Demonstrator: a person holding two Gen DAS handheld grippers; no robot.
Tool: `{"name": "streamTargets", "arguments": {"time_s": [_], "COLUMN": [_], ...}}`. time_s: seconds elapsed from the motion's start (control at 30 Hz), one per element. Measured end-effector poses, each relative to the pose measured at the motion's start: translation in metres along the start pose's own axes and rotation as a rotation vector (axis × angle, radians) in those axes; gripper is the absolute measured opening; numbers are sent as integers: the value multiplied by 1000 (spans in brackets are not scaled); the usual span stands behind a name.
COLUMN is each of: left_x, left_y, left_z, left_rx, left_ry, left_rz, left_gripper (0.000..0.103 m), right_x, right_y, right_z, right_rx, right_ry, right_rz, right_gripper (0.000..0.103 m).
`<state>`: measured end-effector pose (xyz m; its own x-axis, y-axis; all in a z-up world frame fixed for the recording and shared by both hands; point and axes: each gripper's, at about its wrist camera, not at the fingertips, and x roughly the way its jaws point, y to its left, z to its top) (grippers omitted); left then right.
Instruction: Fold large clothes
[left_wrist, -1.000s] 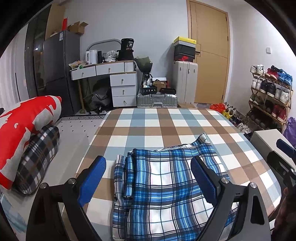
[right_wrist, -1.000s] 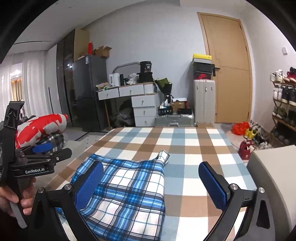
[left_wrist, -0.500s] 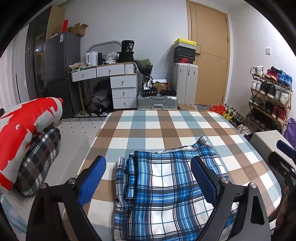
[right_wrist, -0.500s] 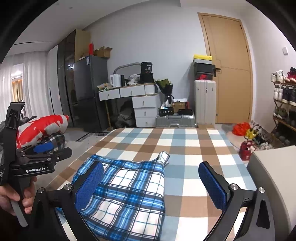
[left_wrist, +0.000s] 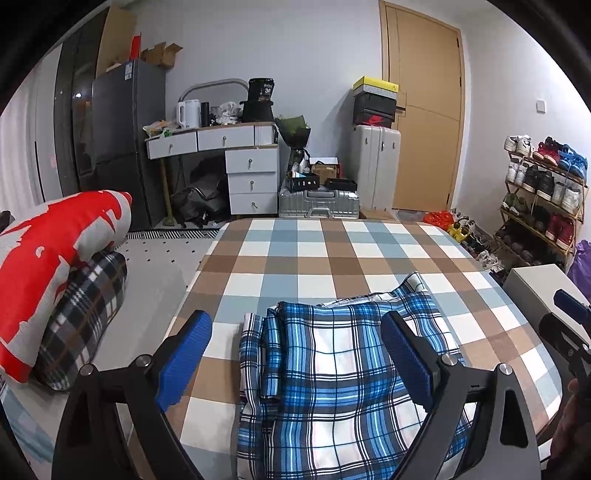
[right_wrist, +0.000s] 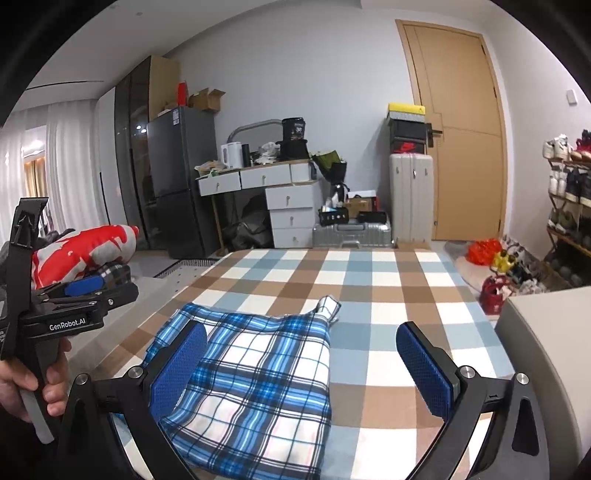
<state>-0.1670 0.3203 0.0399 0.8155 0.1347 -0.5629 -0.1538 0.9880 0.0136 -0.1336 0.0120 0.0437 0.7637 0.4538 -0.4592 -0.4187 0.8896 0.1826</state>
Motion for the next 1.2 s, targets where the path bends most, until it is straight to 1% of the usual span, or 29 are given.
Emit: {"name": "streamTargets", "arguments": {"time_s": [0.2,0.4,0.47,0.63,1.2], "left_x": [2,0,-2,0,0], "left_y": [-1,-5,-5,-6,-4], "left_z": [0,0,0,0,0], "left_rx": [2,25,26,35,23], "left_ry": [20,14,2,0,-2], "left_rz": [-32,-15,-30,-22,-17], "left_gripper": [90,90,90,90,90], "right_x": [1,1,1,0,1], "right_y": [-4,-3,-3,-2,1], "right_z": [0,1,1,1,0], "right_rx": [15,13,10,5,1], "right_ry": [10,10,8,5,12], "right_rz": [1,5,7,9,11], "right_gripper": [103,103,103,103,103]}}
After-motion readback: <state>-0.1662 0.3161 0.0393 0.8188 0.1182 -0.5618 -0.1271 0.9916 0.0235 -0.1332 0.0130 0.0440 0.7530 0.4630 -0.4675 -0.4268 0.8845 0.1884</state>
